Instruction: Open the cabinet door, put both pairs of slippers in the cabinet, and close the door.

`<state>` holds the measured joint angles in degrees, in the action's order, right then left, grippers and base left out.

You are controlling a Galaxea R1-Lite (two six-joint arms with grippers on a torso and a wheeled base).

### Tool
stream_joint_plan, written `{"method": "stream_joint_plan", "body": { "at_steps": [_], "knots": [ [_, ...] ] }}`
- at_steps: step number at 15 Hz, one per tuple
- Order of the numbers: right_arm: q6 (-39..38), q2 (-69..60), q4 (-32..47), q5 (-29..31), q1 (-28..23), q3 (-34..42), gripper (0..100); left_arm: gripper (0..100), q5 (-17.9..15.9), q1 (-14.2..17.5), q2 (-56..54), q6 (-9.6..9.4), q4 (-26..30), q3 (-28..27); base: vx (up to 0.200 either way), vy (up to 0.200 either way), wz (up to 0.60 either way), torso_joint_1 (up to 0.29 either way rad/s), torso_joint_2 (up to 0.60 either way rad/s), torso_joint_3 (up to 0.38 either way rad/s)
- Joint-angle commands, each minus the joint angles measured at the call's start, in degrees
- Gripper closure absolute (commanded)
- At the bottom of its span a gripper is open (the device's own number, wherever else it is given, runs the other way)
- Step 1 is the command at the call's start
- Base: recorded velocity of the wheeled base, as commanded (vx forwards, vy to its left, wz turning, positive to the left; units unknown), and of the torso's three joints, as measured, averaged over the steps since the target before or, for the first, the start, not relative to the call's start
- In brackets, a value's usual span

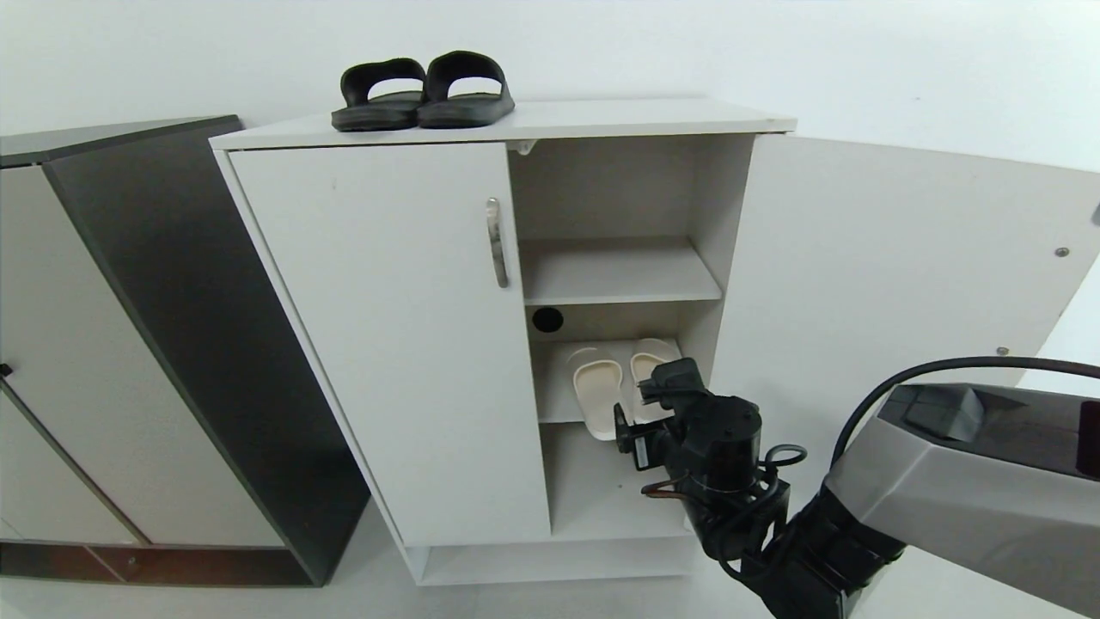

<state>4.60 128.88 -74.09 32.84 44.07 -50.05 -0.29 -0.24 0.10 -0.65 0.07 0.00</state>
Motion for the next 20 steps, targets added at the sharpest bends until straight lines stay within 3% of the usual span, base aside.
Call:
{"method": "stream_joint_plan", "body": {
  "at_steps": [1, 6, 11, 16, 20],
  "knots": [
    [0.0, -2.6, -0.4, -3.1, 0.9, 3.9, 0, 100, 0.0, 0.0, 0.1, 0.03, 0.0, 0.0, 0.0, 0.2, 0.0, 0.012, 0.0, -0.002],
    [-0.3, -8.4, -1.1, -13.6, 3.1, 13.4, 0, 100, -0.1, -0.1, 0.1, 0.03, 0.0, 0.0, 0.0, 0.2, 0.0, 0.002, 0.0, 0.005],
    [0.2, -7.9, -4.8, -17.8, 3.0, 15.8, 0, 100, -0.1, 0.0, 0.1, 0.03, 0.0, 0.0, 0.0, 0.2, 0.0, 0.001, 0.0, 0.002],
    [0.2, -7.9, -5.0, -18.1, 3.0, 16.2, 0, 100, -0.1, 0.0, 0.1, -0.06, 0.0, 0.0, 0.0, 0.2, 0.0, 0.003, 0.0, 0.001],
    [0.2, -7.0, -7.4, -18.1, 3.0, 16.4, 0, 100, -0.1, 0.0, 0.1, -0.06, 0.0, 0.0, 0.0, 0.0, 0.0, 0.0, 0.0, 0.0]
  ]
}}
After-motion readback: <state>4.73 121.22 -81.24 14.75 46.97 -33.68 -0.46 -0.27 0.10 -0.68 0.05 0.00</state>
